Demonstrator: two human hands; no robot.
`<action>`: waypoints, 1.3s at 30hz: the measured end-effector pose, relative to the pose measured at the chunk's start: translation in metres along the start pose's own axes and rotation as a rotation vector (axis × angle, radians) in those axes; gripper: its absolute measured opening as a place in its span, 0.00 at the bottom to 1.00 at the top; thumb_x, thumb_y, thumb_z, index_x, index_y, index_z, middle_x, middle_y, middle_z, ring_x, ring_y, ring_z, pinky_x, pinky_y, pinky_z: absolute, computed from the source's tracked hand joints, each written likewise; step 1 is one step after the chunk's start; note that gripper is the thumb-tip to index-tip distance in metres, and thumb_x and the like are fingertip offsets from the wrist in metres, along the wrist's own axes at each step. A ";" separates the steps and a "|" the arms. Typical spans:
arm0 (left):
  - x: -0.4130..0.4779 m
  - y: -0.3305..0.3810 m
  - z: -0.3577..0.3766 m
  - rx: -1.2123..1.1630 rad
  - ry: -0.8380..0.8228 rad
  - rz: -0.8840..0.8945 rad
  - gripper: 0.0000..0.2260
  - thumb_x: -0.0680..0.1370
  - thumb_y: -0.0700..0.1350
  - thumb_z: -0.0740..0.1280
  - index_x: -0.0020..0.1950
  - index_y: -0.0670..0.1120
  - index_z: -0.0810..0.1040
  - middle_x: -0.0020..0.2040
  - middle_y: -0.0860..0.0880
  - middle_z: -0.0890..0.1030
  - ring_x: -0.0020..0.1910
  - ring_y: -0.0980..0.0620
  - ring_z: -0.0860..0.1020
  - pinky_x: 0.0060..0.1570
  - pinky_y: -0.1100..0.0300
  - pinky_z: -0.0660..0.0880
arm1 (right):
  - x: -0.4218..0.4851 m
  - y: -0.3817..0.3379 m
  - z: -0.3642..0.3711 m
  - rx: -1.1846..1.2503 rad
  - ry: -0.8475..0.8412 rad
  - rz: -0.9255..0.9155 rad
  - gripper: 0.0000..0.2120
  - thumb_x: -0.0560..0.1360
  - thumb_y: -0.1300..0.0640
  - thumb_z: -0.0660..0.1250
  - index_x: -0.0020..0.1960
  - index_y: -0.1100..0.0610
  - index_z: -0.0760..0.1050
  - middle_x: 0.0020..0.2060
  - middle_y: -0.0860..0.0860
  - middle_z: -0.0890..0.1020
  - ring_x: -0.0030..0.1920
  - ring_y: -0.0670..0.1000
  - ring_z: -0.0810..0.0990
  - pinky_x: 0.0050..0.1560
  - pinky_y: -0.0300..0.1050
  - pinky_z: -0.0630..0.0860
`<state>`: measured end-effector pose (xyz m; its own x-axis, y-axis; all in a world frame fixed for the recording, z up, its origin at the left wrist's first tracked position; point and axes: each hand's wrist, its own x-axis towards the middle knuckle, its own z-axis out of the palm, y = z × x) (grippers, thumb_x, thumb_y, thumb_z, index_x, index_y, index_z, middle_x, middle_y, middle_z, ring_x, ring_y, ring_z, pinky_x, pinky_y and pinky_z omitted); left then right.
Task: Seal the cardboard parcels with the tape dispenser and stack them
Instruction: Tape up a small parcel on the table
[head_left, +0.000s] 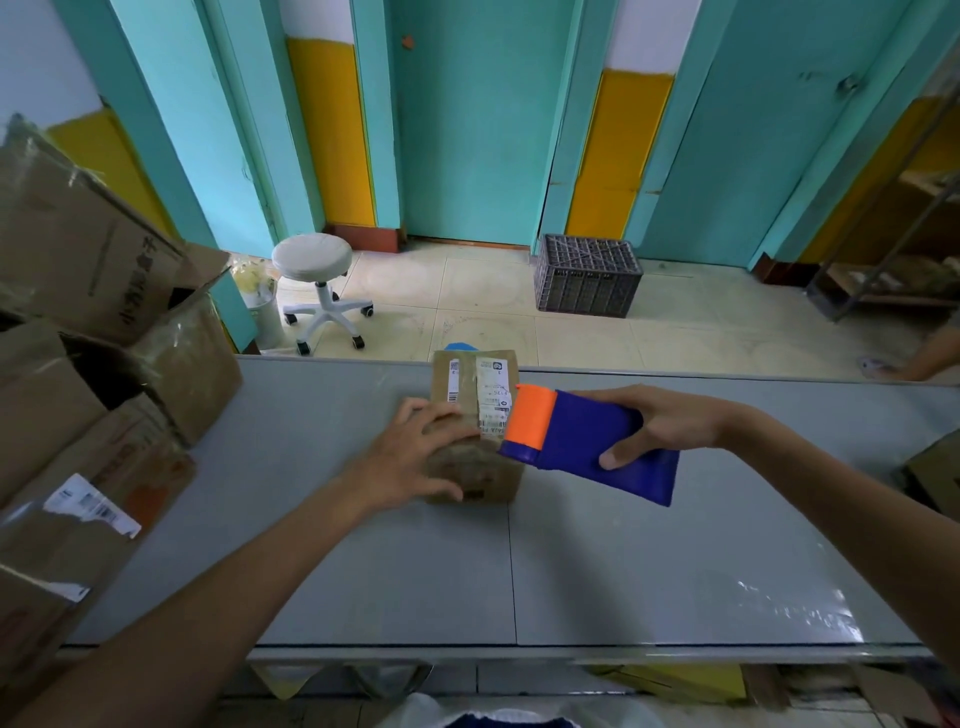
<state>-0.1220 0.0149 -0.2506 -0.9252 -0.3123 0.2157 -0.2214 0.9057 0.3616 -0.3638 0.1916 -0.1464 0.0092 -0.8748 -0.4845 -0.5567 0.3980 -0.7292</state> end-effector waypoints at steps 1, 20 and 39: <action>-0.002 0.003 -0.002 -0.019 -0.009 -0.040 0.33 0.68 0.67 0.65 0.69 0.54 0.70 0.70 0.49 0.67 0.67 0.49 0.58 0.65 0.48 0.64 | 0.000 -0.002 0.001 -0.006 -0.021 -0.004 0.27 0.64 0.51 0.72 0.60 0.38 0.67 0.52 0.43 0.80 0.52 0.49 0.81 0.44 0.38 0.79; -0.003 0.037 -0.048 -1.526 -0.109 -0.879 0.11 0.66 0.48 0.67 0.45 0.45 0.77 0.38 0.47 0.82 0.41 0.50 0.78 0.45 0.55 0.72 | 0.027 -0.043 0.013 -0.011 -0.122 -0.125 0.25 0.65 0.53 0.71 0.60 0.46 0.69 0.53 0.44 0.79 0.54 0.48 0.80 0.47 0.39 0.79; -0.039 0.000 -0.047 -1.136 0.213 -0.991 0.08 0.77 0.38 0.65 0.37 0.43 0.77 0.28 0.51 0.79 0.27 0.58 0.75 0.40 0.61 0.69 | 0.011 -0.019 -0.014 -0.103 -0.185 0.013 0.29 0.64 0.52 0.72 0.64 0.45 0.70 0.51 0.43 0.82 0.51 0.48 0.81 0.50 0.41 0.78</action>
<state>-0.0709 0.0132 -0.2164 -0.4684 -0.7672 -0.4382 -0.2677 -0.3494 0.8979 -0.3646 0.1705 -0.1306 0.1489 -0.8002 -0.5810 -0.6393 0.3703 -0.6739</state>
